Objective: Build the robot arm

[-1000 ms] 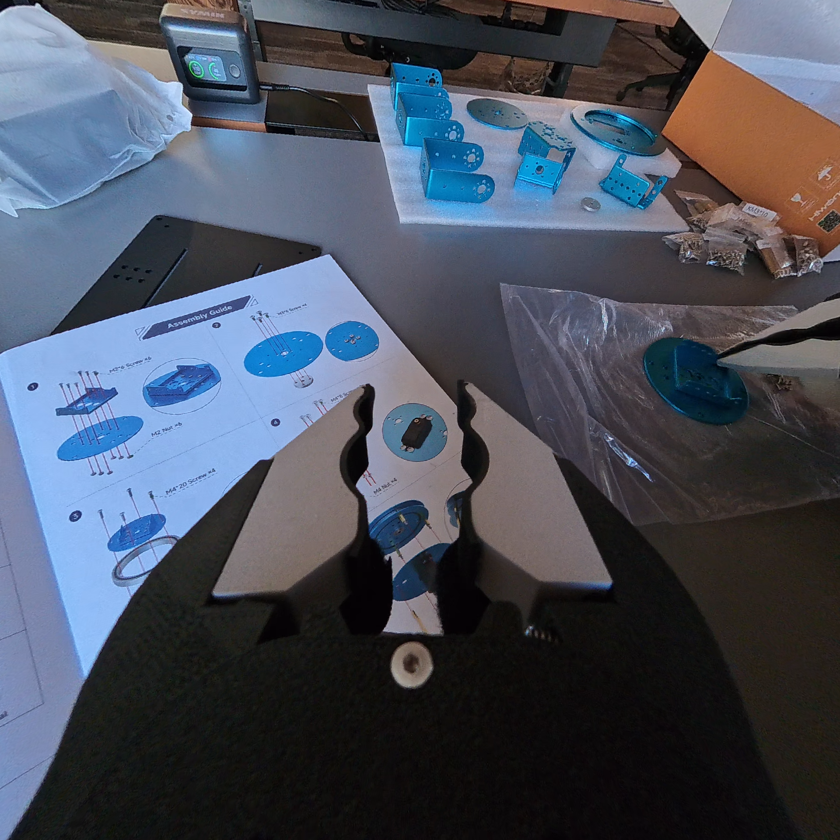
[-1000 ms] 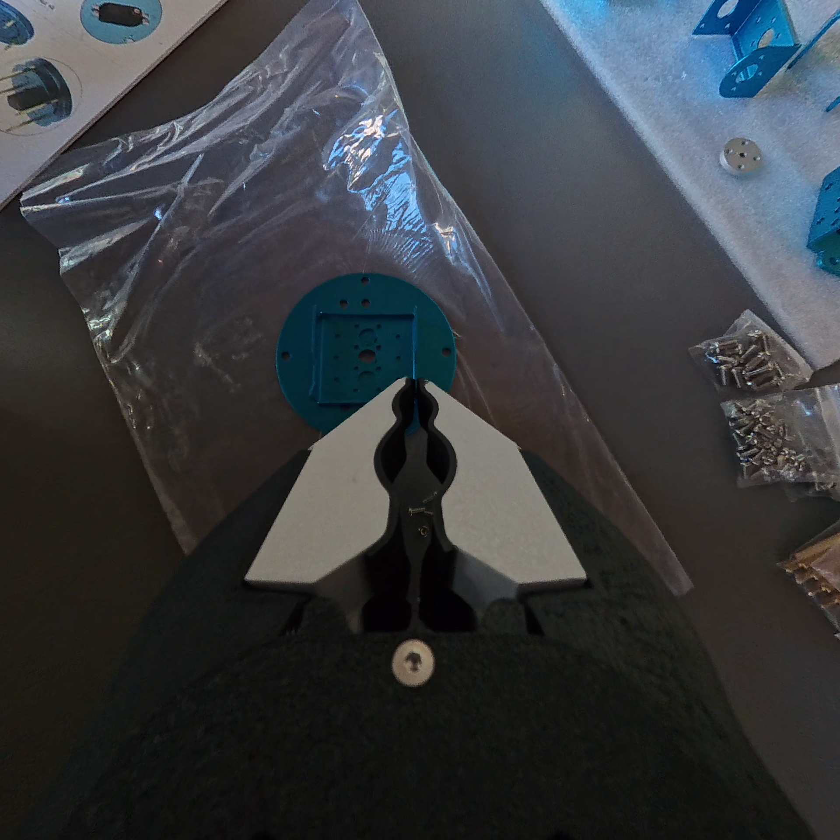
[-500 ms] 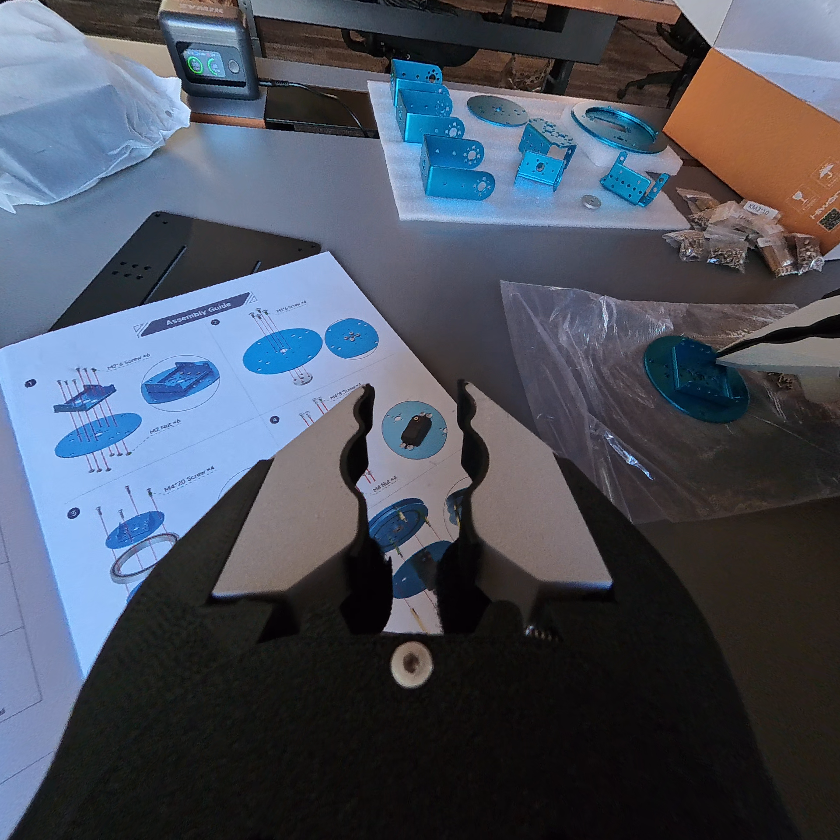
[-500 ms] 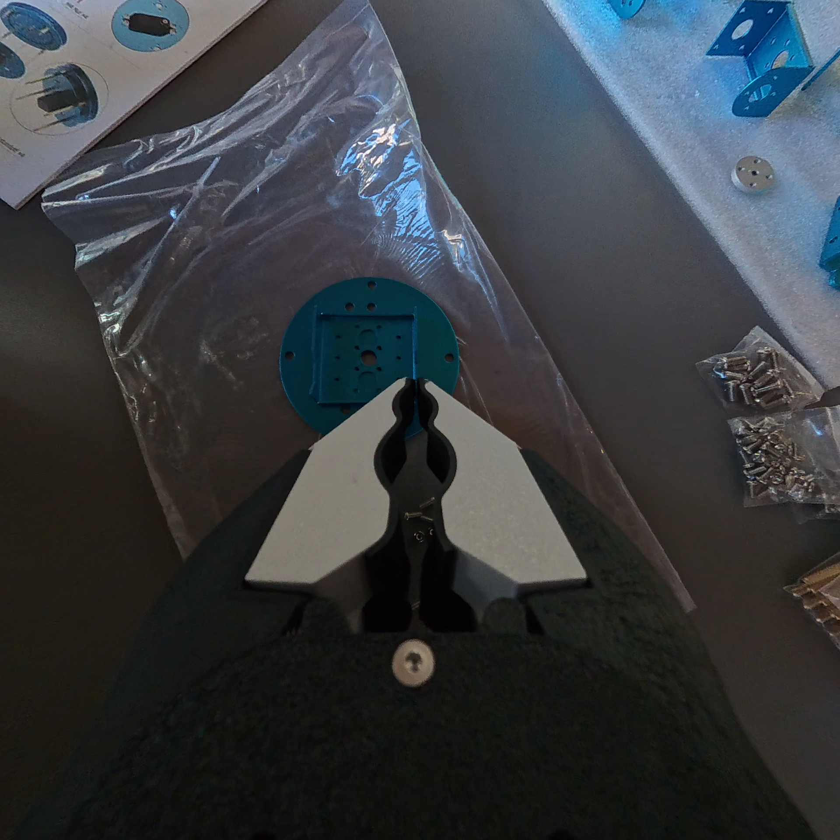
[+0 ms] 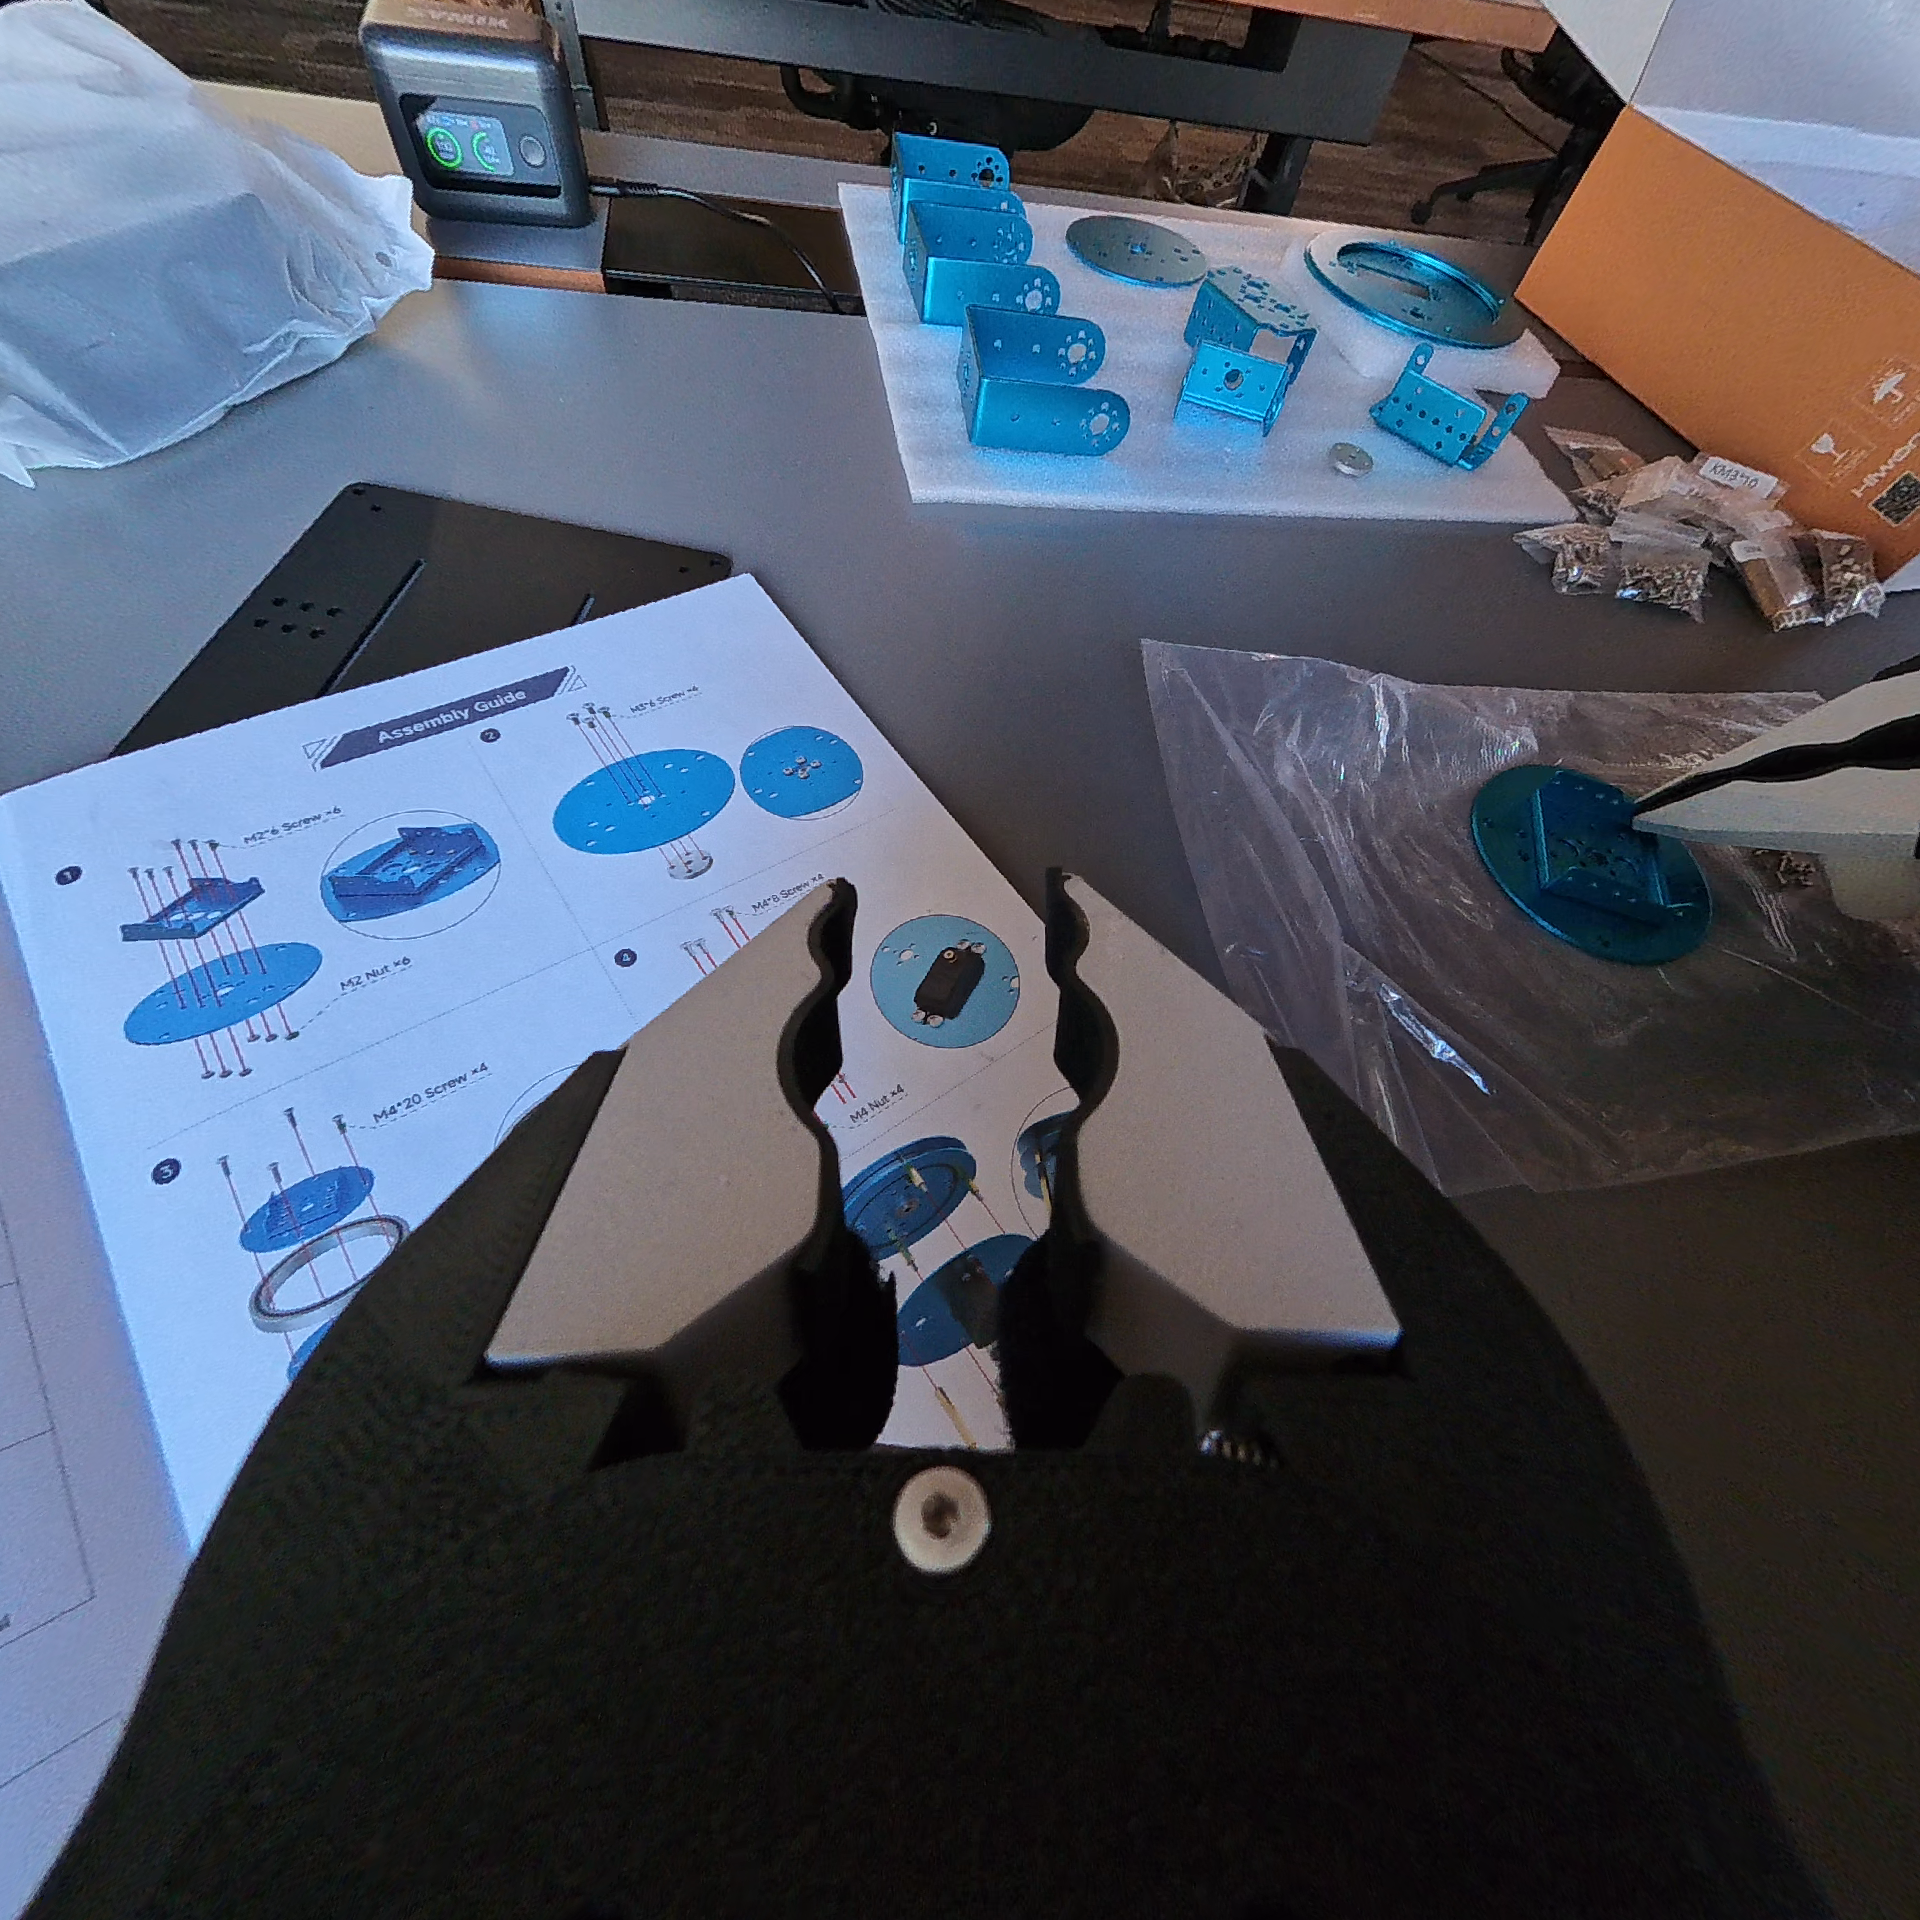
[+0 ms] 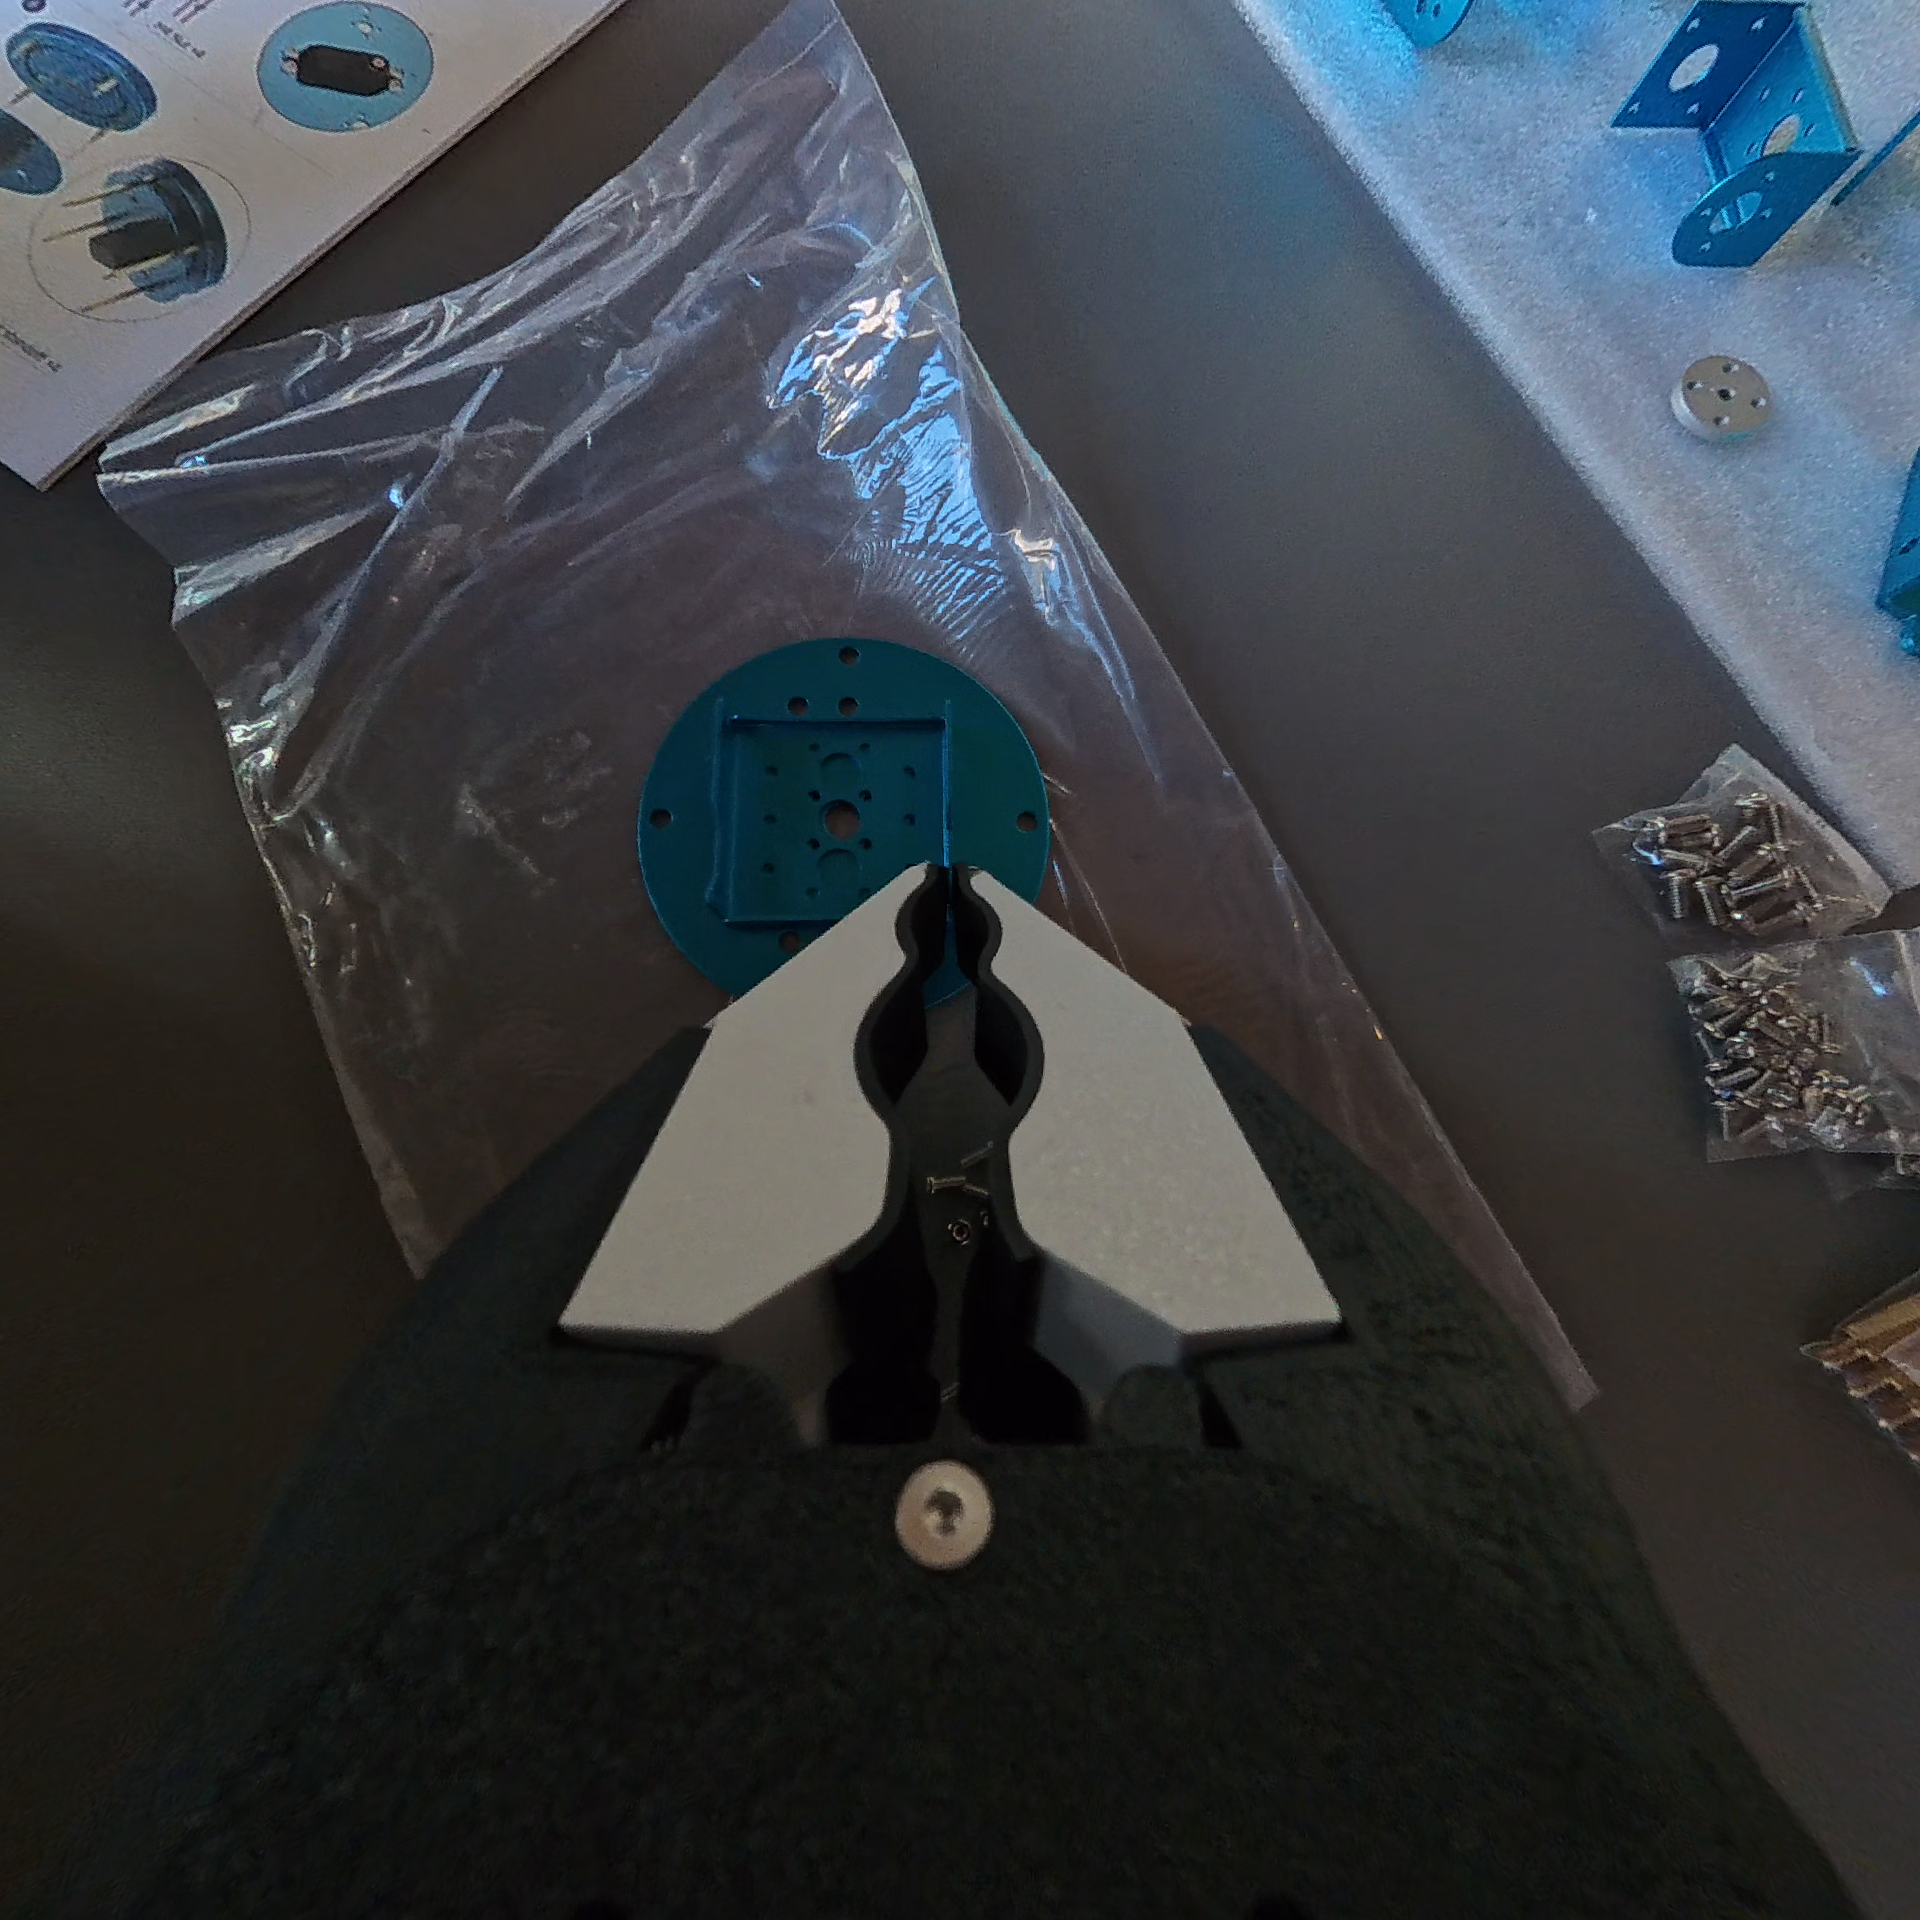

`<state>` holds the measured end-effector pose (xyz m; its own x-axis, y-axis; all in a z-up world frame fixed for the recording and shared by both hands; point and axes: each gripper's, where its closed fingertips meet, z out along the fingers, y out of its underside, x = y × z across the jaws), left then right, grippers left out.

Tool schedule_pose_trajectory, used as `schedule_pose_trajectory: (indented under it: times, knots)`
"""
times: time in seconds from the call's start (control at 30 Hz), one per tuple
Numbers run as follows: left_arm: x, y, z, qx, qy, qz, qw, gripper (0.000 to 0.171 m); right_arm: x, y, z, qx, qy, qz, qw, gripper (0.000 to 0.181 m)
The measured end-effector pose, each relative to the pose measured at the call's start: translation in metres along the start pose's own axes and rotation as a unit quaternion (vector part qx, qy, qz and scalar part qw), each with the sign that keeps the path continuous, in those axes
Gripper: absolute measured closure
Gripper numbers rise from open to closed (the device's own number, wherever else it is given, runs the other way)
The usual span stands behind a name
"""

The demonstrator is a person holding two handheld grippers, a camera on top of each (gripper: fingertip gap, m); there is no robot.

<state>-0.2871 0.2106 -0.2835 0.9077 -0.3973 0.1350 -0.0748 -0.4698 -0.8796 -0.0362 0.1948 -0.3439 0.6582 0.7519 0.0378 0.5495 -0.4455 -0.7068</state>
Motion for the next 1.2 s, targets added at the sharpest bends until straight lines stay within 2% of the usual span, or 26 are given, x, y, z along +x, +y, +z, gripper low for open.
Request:
schedule_pose_trajectory:
  times: [0.77, 0.83, 0.93, 1.07, 1.2]
  knots:
    - [0.001, -0.002, -0.001, 0.001, -0.001, 0.002, 1.0, 0.136, 0.004, -0.003, -0.003, 0.012, 0.008, 0.009, 1.0, 0.174]
    - [0.002, -0.002, -0.001, 0.001, 0.0, 0.002, 1.0, 0.136, 0.007, -0.008, -0.01, 0.029, 0.012, 0.009, 0.999, 0.173]
    - [0.004, -0.002, -0.001, -0.001, 0.003, 0.003, 1.0, 0.136, 0.019, -0.016, -0.038, 0.065, 0.026, 0.005, 0.998, 0.17]
    - [0.011, -0.002, 0.002, -0.003, 0.015, 0.009, 1.0, 0.136, 0.028, 0.006, -0.072, 0.059, 0.013, 0.022, 0.998, 0.17]
    - [0.026, -0.002, 0.006, -0.005, 0.034, 0.024, 0.999, 0.136, 0.01, 0.037, -0.075, 0.039, -0.009, 0.036, 0.999, 0.169]
